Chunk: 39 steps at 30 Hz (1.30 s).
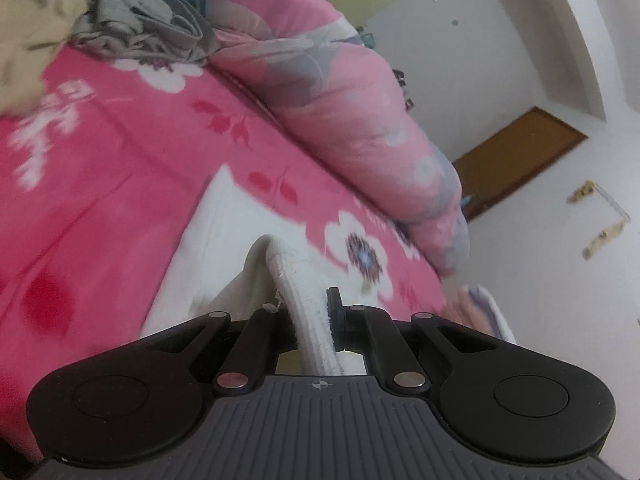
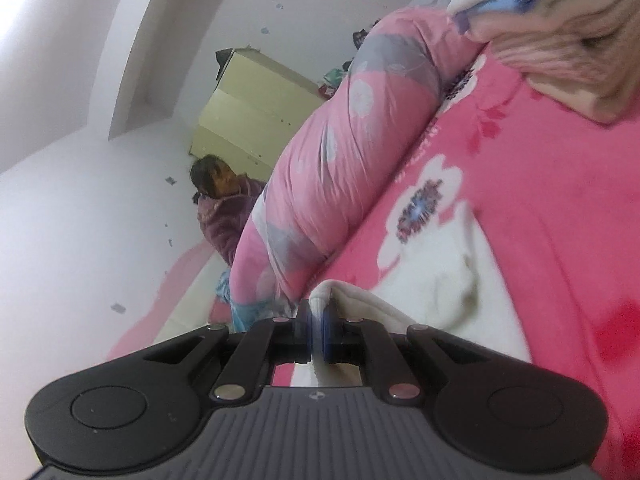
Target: Fold clothes
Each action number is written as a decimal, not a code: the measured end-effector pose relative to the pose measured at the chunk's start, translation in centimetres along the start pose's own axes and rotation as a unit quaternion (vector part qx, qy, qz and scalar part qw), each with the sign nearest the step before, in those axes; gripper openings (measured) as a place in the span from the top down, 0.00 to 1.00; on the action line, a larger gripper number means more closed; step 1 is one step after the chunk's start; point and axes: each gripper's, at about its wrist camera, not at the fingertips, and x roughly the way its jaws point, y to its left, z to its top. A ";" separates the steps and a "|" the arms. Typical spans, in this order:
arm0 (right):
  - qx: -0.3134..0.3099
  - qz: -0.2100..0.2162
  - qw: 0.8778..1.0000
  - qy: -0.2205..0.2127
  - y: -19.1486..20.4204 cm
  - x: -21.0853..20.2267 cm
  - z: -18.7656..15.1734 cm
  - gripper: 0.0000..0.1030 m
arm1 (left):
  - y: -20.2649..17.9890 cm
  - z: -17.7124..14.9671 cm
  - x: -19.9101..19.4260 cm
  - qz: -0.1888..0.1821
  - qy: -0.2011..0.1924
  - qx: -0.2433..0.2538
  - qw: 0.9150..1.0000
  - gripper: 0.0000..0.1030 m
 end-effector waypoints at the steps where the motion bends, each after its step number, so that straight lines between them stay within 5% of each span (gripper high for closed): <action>1: 0.004 0.001 1.000 0.000 -0.5 1.5 0.9 0.95 | 0.2 1.0 1.5 0.001 -0.001 -0.003 1.000 0.97; 8: 0.061 -0.012 0.998 -0.006 -7.2 10.8 5.8 0.95 | 2.6 6.0 12.0 0.035 0.016 -0.011 0.999 0.97; 13: 0.124 -0.024 0.992 0.001 -13.1 15.2 7.3 0.95 | 6.8 6.9 17.3 0.014 0.039 -0.062 0.997 0.94; 18: 0.198 -0.010 0.980 0.019 -18.2 17.7 8.0 0.92 | 11.2 7.0 18.2 -0.059 0.026 -0.178 0.982 0.69; 23: 0.284 0.035 0.958 0.023 -21.8 18.1 7.8 0.70 | 14.0 6.3 17.6 -0.118 0.007 -0.259 0.959 0.63; 26: 0.298 0.073 0.952 0.009 -22.1 17.6 7.7 0.53 | 14.5 6.0 16.3 -0.127 -0.023 -0.270 0.954 0.55; 32: 0.312 0.069 0.947 -0.039 -22.1 15.0 7.4 0.46 | 13.8 6.4 12.1 -0.113 -0.068 -0.254 0.958 0.49; 39: 0.229 0.008 0.973 -0.020 -16.9 9.5 6.2 0.45 | 10.9 4.7 4.5 -0.027 -0.050 -0.132 0.990 0.47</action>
